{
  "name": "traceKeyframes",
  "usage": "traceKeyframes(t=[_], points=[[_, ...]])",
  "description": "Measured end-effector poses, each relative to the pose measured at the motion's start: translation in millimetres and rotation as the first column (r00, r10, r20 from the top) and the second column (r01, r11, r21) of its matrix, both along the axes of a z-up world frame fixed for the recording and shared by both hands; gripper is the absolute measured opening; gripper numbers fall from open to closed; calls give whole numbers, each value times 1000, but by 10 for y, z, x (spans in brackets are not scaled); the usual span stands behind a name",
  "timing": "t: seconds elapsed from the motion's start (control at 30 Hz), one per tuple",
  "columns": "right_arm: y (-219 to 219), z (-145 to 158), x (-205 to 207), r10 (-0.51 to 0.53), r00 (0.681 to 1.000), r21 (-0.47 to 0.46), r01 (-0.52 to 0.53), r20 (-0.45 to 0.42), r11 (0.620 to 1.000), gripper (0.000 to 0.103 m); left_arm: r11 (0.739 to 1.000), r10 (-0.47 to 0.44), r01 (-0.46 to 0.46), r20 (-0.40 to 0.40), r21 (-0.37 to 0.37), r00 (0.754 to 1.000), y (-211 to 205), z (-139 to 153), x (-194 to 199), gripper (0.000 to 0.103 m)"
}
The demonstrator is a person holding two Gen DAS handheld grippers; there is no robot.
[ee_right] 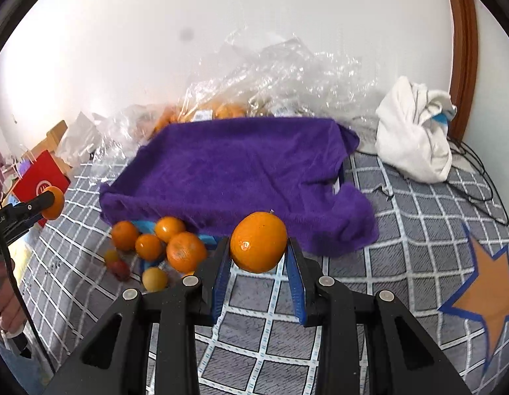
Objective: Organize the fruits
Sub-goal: 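Lift and carry both held fruits over the purple towel with both tools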
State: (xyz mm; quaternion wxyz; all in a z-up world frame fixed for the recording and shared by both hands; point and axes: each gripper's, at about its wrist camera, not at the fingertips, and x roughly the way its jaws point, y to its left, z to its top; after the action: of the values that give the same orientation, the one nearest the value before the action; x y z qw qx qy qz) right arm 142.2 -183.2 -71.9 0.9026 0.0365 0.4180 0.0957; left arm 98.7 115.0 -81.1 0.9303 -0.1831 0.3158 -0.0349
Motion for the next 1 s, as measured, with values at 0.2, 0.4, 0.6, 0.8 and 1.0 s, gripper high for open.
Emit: traceKeyframes(t=[0.2, 0.4, 0.6, 0.8, 1.0], points=[[-55, 311, 164, -31, 999, -13, 31, 29, 999, 33, 1000, -2, 3, -22, 14, 1000, 44, 232, 181, 40], [-60, 580, 477, -51, 995, -32, 54, 86, 998, 33, 998, 10, -10, 1, 56, 1000, 7, 526, 599, 40], [-65, 552, 893, -71, 994, -6, 72, 88, 997, 33, 1000, -15, 15, 9, 3, 1000, -86, 585, 1084, 40], [-40, 472, 1393, -76, 996, 4, 76, 49, 997, 33, 999, -50, 50, -25, 21, 998, -246, 467, 1603, 40], [-15, 139, 1810, -82, 996, 14, 82, -24, 997, 33, 999, -40, 36, -131, -33, 991, -262, 107, 2109, 40]])
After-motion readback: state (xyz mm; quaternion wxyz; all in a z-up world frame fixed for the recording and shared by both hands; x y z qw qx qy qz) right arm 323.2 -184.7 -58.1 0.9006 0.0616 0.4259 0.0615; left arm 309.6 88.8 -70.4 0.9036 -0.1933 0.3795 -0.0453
